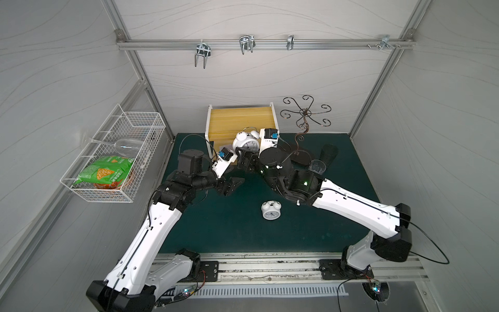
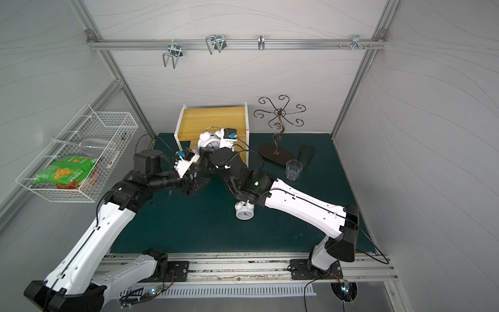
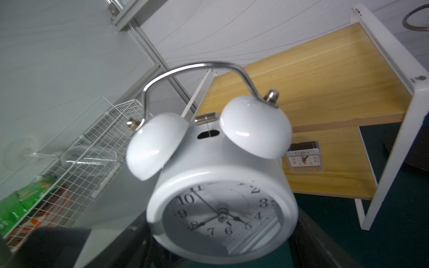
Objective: Place the alarm clocks on the shelf by style
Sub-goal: Place the alarm on the shelf.
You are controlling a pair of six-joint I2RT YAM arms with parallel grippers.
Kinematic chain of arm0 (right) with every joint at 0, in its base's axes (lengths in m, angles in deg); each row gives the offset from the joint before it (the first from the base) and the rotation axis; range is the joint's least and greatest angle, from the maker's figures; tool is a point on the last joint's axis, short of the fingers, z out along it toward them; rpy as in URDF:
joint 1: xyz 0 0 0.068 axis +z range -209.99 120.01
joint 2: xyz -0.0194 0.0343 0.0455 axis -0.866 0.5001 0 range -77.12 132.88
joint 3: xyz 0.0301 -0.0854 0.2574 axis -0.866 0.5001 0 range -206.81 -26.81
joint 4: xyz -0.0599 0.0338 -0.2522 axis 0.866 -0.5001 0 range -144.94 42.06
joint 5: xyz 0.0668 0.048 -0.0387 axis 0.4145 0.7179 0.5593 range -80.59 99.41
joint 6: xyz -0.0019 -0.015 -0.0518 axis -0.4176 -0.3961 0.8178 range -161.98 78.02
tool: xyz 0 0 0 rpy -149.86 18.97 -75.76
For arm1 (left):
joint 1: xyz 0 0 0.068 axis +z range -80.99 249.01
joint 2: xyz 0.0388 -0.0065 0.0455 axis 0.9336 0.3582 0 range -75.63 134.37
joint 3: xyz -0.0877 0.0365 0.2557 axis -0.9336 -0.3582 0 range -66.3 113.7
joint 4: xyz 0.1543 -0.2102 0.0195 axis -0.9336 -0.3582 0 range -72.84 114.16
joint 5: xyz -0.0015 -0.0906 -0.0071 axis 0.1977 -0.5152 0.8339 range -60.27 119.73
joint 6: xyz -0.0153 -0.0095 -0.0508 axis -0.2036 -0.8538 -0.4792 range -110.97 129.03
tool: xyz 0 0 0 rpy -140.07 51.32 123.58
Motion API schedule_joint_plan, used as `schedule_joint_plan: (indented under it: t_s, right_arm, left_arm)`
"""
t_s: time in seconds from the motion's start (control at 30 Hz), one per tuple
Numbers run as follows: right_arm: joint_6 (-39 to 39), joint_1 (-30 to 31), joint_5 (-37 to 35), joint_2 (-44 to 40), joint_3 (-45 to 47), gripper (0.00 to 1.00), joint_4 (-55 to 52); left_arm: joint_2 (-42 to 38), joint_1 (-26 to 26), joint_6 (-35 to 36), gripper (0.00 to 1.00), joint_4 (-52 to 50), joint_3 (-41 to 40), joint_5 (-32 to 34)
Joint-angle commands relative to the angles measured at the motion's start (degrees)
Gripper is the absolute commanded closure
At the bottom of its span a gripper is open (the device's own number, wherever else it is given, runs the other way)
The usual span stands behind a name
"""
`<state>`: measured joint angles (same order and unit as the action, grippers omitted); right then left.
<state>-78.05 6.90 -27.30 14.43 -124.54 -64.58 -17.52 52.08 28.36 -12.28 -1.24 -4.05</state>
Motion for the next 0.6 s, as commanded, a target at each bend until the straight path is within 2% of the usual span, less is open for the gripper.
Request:
schedule_joint_plan:
  t_s: [0.0,0.23,0.57]
  right_arm:
    - [5.9,-1.9,2.4,2.4,-5.3,0.36,-3.4]
    - [13.6,-3.4,1.5,9.5,-16.2,0.37,-5.5]
    - [19.3,-3.5,-0.9,20.1,-31.6,0.37,-6.8]
  left_arm:
    - [-0.6,1.4,1.8,0.25,-2.6,-0.8,0.7]
    - [-1.8,3.3,4.8,0.26,-7.7,-2.5,-2.0]
    - [-2.7,3.2,7.9,0.26,-11.8,-8.0,-7.2]
